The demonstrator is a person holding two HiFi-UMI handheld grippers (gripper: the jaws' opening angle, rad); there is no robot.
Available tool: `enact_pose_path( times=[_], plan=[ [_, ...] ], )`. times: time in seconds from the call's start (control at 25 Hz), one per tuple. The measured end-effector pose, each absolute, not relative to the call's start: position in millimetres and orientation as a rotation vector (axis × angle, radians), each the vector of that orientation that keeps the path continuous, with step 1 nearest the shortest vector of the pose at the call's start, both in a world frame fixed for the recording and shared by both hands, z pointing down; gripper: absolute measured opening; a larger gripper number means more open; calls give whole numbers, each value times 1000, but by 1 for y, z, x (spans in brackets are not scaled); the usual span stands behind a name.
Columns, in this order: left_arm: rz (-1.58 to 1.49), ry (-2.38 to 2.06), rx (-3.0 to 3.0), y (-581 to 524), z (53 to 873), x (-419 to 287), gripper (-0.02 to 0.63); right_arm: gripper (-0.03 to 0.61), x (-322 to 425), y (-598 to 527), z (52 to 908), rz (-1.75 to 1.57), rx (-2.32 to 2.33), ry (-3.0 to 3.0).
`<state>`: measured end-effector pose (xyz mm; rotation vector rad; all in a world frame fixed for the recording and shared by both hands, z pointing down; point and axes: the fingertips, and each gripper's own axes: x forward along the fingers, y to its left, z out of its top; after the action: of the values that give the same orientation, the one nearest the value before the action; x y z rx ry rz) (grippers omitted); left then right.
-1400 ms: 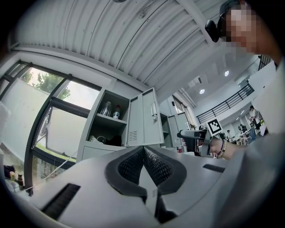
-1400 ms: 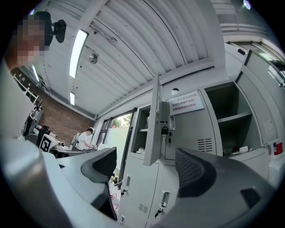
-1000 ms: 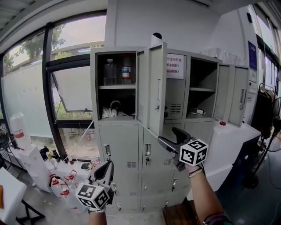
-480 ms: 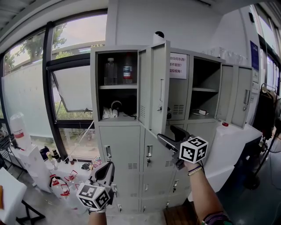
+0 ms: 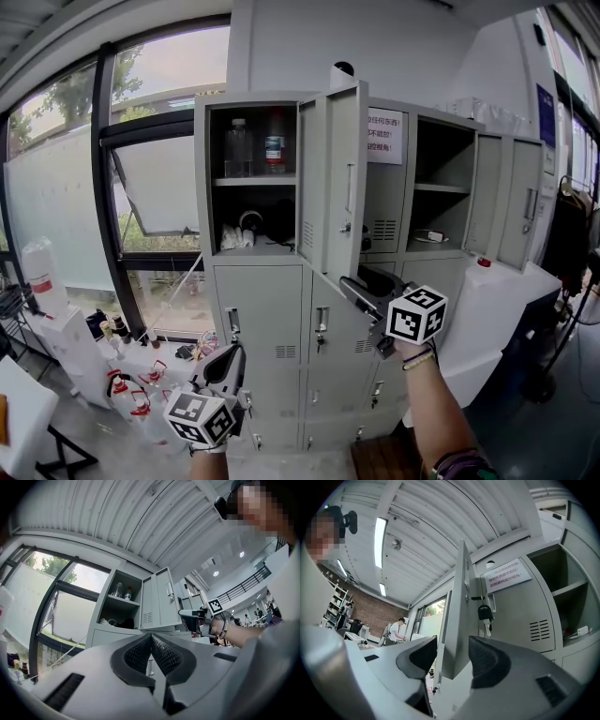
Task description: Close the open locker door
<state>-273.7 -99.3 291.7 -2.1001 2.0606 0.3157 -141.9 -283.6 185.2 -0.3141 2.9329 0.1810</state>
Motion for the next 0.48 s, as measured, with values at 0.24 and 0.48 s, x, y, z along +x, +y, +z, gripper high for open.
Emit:
enact_pose_path(
  times=[0.24,0.48],
  plan=[
    [313,2060,-2105,-100,295,-274,21,119,-141,-282,185,229,-343,2926],
    [312,2059,-2112,-100,296,-274,20,114,-142,-279,185,238,-351,2924]
  ],
)
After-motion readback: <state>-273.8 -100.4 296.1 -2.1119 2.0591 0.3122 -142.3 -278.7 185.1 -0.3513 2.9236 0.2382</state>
